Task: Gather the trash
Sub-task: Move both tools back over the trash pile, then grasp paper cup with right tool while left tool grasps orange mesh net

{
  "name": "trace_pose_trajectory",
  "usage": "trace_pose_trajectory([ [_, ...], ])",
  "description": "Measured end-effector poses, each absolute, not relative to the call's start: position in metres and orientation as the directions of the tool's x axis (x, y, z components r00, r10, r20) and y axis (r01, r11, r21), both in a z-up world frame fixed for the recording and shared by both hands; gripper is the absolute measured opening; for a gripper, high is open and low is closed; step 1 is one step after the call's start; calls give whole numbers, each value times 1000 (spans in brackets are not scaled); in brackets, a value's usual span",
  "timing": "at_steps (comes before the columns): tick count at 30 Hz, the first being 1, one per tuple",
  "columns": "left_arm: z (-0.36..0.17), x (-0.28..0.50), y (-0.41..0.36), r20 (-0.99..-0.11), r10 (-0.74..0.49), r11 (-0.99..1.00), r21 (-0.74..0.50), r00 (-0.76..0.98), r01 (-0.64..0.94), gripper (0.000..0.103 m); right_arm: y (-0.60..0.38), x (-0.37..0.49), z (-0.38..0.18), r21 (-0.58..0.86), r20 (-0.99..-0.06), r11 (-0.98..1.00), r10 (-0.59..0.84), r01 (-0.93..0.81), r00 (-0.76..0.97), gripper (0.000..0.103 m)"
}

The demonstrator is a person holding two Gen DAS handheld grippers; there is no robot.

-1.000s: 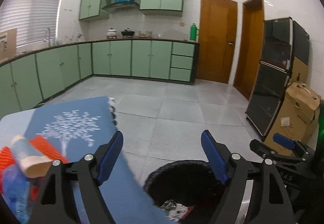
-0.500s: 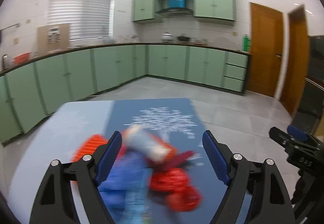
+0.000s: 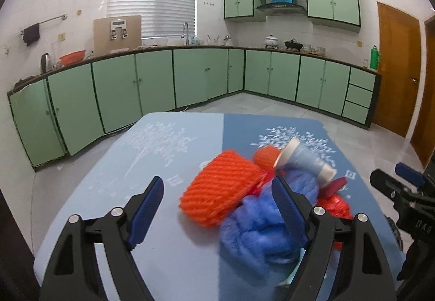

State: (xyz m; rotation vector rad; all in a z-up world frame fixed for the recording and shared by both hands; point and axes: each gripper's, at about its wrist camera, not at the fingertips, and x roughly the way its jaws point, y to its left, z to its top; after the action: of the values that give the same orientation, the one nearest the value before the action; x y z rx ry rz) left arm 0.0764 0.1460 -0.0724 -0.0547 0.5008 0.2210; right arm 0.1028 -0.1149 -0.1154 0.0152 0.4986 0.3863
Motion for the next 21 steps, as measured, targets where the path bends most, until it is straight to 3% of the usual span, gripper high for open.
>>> trace_pose_trajectory([
  [15,-86,97,174,-521,192,974,-2,832,-226,80,-58,135,-124,56,-502,887,421,-458,755,80],
  [21,-93,102,181,-538,181,975,-14,823,-224,80,-42,152,-130,42,-544,871,430,-489,721,64],
])
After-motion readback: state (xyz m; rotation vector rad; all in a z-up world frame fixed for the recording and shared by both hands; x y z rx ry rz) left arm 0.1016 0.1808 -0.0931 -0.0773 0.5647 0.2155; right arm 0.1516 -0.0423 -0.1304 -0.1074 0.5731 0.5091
